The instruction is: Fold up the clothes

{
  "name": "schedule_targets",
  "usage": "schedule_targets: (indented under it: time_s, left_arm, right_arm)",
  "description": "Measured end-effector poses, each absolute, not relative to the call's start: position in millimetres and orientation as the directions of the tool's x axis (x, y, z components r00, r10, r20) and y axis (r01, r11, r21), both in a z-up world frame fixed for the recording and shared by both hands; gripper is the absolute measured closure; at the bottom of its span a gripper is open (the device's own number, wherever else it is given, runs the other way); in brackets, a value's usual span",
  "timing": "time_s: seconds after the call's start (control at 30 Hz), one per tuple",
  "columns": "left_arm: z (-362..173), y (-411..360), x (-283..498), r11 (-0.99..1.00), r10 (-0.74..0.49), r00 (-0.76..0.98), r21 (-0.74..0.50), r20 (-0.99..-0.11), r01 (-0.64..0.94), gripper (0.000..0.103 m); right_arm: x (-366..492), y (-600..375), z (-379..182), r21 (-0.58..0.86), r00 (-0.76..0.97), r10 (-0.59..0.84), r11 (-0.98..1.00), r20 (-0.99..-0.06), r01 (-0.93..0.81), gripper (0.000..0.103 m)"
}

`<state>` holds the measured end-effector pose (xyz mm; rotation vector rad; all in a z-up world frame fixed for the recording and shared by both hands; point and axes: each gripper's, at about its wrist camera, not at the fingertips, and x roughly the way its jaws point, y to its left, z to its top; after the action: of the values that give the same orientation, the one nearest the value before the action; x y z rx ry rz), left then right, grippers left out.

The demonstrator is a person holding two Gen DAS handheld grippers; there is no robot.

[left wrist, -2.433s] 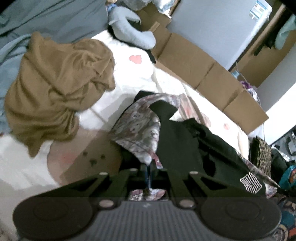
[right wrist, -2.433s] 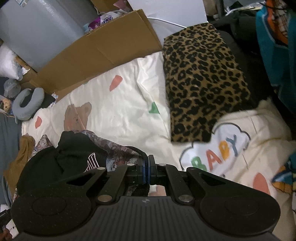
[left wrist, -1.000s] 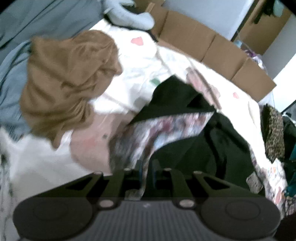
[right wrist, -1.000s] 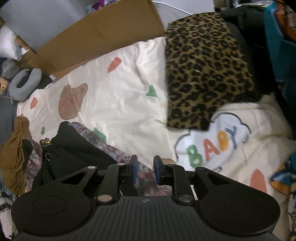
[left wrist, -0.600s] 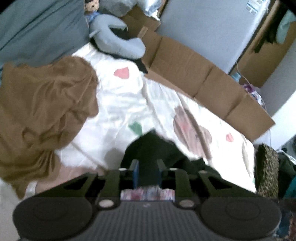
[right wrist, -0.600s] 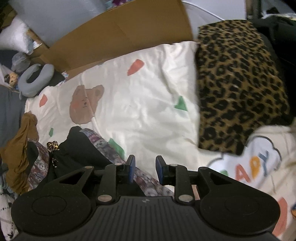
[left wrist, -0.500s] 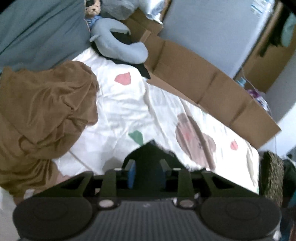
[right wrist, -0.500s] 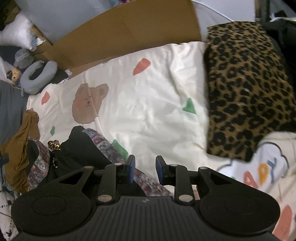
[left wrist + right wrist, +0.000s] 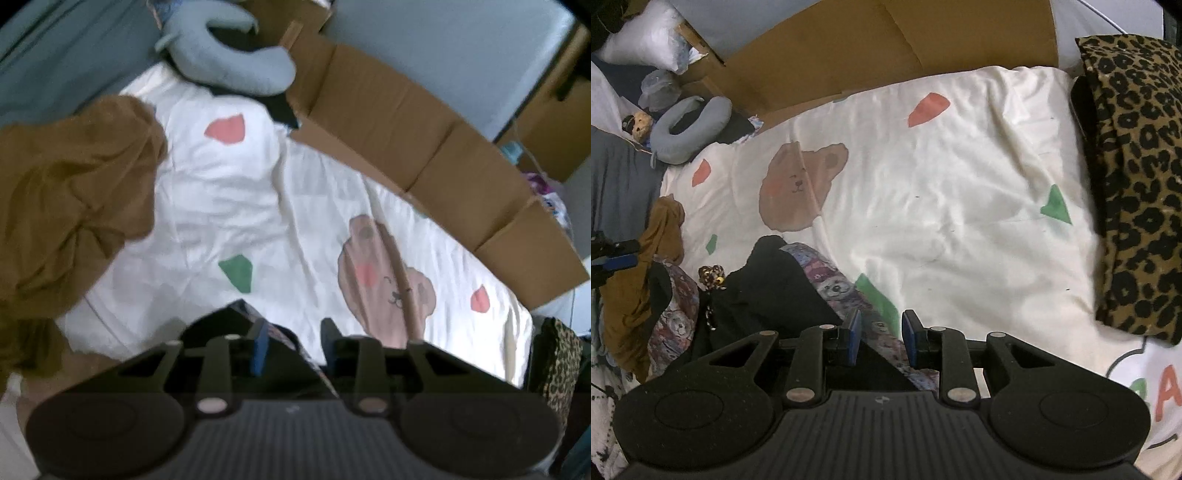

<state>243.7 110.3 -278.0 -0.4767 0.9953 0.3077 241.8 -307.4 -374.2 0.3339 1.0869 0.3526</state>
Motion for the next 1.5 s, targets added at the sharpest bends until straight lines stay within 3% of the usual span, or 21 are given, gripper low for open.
schedule_targets:
  time_s: [0.37, 0.6, 0.9, 1.0, 1.07, 1.1, 1.5]
  left_arm:
    - [-287, 96, 266, 0.787, 0.093, 0.402, -0.180, -0.911, -0.590, 0.061]
    - [-298, 75, 278, 0.814, 0.137, 0.315, -0.075, -0.939, -0.576, 0.059]
    - [-322, 68, 283, 0.805, 0.115, 0.215, -0.036, -0.970, -0.592, 0.060]
    - [-329, 70, 281, 0.804, 0.119, 0.195, -0.021, -0.973, -0.595, 0.070]
    - [-331, 74, 278, 0.797, 0.114, 0.195, -0.028, -0.974, -0.603, 0.081]
    - [-331, 76, 276, 0.793, 0.108, 0.200, -0.037, -0.974, -0.608, 0.092]
    - [-302, 114, 235, 0.826, 0.063, 0.267, -0.100, -0.962, -0.555, 0.098]
  right_arm:
    - [245, -306, -376, 0.482, 0.454, 0.467, 0.871, -0.759, -0.089, 0.077]
    - [244, -308, -381, 0.490, 0.472, 0.462, 0.869, -0.751, -0.070, 0.077]
    - [243, -322, -387, 0.530, 0.493, 0.474, 0.847, -0.730, -0.029, 0.077]
    - [242, -324, -386, 0.531, 0.499, 0.474, 0.847, -0.725, -0.032, 0.077]
    - [241, -325, -388, 0.537, 0.499, 0.477, 0.843, -0.724, -0.027, 0.077]
    - [241, -326, -389, 0.541, 0.498, 0.479, 0.841, -0.723, -0.023, 0.077]
    - [243, -319, -392, 0.534, 0.473, 0.488, 0.844, -0.734, -0.043, 0.077]
